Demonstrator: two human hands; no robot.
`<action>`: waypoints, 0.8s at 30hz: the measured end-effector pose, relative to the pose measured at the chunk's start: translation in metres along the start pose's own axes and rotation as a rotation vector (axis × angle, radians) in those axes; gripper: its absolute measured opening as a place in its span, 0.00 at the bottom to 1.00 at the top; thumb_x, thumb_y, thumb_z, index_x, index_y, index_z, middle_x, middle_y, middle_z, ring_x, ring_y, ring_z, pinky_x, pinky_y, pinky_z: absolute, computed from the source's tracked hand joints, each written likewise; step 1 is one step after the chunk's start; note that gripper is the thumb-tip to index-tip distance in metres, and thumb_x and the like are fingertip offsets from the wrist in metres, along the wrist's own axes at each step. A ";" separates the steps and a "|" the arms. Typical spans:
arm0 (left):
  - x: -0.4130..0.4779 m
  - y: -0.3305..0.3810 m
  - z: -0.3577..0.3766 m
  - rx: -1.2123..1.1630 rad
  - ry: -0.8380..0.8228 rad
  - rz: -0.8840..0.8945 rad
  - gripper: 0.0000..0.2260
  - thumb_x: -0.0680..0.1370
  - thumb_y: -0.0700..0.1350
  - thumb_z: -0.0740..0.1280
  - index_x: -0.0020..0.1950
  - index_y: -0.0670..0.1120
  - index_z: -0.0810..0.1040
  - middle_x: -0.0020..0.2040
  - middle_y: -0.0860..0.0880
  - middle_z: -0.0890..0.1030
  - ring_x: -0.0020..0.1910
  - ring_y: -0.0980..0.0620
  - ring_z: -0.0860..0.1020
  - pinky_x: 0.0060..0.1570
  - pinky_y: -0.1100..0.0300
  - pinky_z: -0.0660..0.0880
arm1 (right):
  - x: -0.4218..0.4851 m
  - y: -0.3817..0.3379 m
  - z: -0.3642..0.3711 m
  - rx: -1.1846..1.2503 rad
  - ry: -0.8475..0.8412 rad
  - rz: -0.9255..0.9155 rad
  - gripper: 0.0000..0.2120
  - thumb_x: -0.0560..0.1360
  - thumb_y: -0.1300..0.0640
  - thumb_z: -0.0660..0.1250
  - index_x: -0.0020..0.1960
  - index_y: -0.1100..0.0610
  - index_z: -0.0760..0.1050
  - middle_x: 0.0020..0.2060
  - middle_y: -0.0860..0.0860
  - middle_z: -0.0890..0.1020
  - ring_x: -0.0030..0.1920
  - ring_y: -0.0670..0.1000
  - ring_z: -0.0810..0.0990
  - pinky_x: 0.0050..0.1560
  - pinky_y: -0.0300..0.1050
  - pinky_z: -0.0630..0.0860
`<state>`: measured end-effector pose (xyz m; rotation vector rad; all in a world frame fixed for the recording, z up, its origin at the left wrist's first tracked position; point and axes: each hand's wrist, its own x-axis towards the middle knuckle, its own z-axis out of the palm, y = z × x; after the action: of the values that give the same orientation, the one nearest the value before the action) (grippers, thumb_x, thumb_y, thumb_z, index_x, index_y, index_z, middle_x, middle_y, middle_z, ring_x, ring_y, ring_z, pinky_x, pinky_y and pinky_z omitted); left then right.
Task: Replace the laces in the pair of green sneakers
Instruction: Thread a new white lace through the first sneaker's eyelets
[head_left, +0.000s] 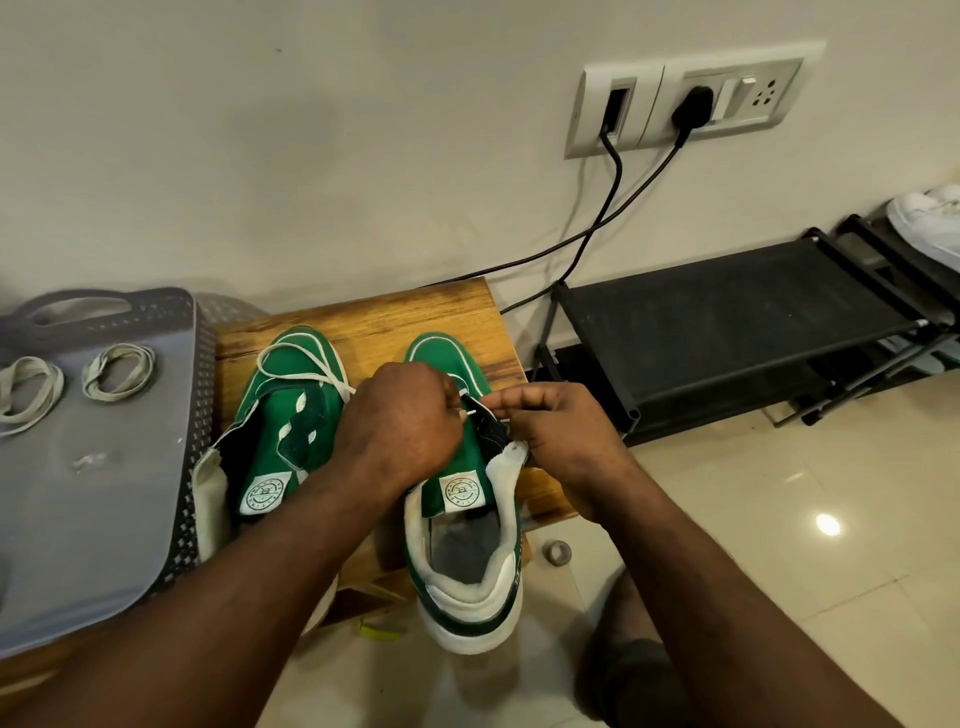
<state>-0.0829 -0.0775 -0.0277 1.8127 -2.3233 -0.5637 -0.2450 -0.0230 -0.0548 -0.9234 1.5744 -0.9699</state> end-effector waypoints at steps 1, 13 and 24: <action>0.000 0.001 0.001 0.007 0.010 0.006 0.06 0.78 0.51 0.72 0.52 0.55 0.88 0.52 0.52 0.87 0.50 0.48 0.82 0.52 0.52 0.81 | 0.000 0.000 0.000 -0.024 0.009 0.001 0.17 0.80 0.68 0.63 0.51 0.53 0.88 0.46 0.48 0.89 0.48 0.47 0.86 0.48 0.46 0.81; -0.002 0.004 0.008 -0.219 0.065 -0.118 0.04 0.78 0.49 0.74 0.43 0.54 0.86 0.45 0.54 0.86 0.45 0.52 0.81 0.46 0.57 0.76 | -0.003 -0.002 0.010 -0.219 0.142 -0.115 0.10 0.78 0.63 0.73 0.53 0.49 0.86 0.42 0.44 0.88 0.44 0.39 0.86 0.48 0.36 0.83; -0.009 0.016 0.012 -0.091 0.076 -0.145 0.06 0.79 0.47 0.71 0.45 0.49 0.86 0.40 0.50 0.84 0.40 0.49 0.81 0.45 0.52 0.80 | -0.006 0.005 0.014 -0.005 0.133 -0.084 0.07 0.79 0.61 0.73 0.54 0.52 0.87 0.44 0.46 0.89 0.46 0.40 0.86 0.46 0.33 0.80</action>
<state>-0.0989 -0.0631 -0.0317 1.9354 -2.0949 -0.5990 -0.2308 -0.0179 -0.0595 -0.9512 1.6605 -1.1064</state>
